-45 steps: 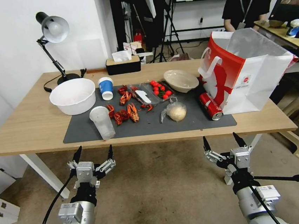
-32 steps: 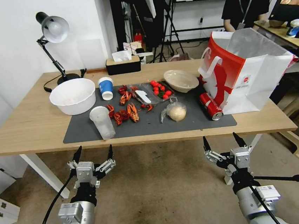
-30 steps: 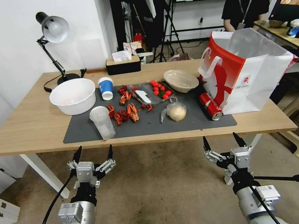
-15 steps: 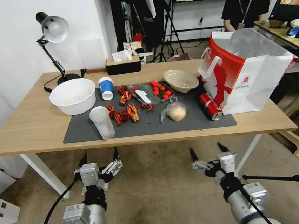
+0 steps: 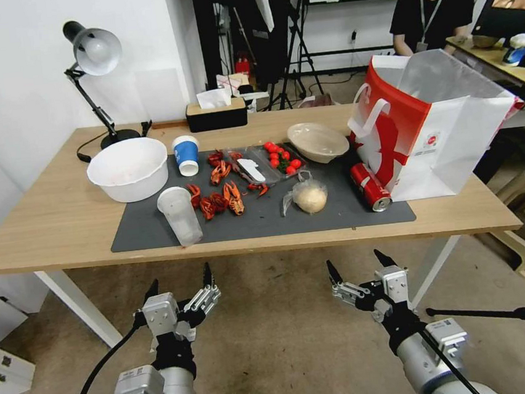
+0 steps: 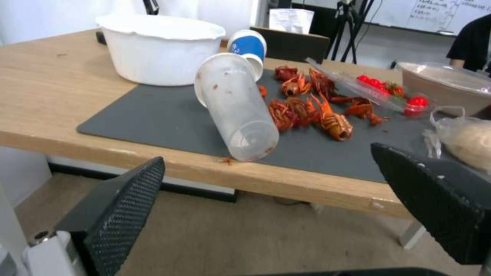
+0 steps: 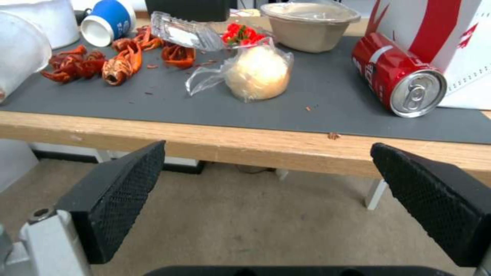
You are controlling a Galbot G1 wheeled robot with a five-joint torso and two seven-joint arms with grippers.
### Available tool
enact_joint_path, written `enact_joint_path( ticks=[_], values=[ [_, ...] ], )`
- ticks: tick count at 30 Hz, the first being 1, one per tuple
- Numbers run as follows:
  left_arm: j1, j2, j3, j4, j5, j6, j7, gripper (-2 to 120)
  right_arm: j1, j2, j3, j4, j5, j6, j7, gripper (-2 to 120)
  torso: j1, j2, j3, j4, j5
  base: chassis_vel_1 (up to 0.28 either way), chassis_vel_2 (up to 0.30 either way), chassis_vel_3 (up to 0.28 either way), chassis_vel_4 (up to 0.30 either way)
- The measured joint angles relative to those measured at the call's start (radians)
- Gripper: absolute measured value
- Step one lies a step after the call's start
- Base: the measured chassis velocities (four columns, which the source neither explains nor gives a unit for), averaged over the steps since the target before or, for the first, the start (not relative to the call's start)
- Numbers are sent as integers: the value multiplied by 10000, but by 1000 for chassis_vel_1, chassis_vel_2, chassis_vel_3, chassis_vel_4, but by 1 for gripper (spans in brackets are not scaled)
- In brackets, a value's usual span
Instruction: Pick up the trash from the table and place it into the takeout bag.
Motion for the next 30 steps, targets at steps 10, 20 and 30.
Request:
enact_joint_path(
  ticks=[10,20,30],
  values=[
    [-93,5,-86,191,17,-125,228,100,72,-22,65,-53,4,24,16,100,0,0,1,0,0,0,0,0,0],
    [-201,209,-279,369,-42,-177,612,100,924,-357,455,-306,57,244,-7,100,0,0,2,-1,0,0,0,0,0],
    [-199,201,-297,459,89,-255,634,100,2207,-893,777,-937,742,673,113,100,0,-1,2,6,3,0,0,0,0]
  ],
)
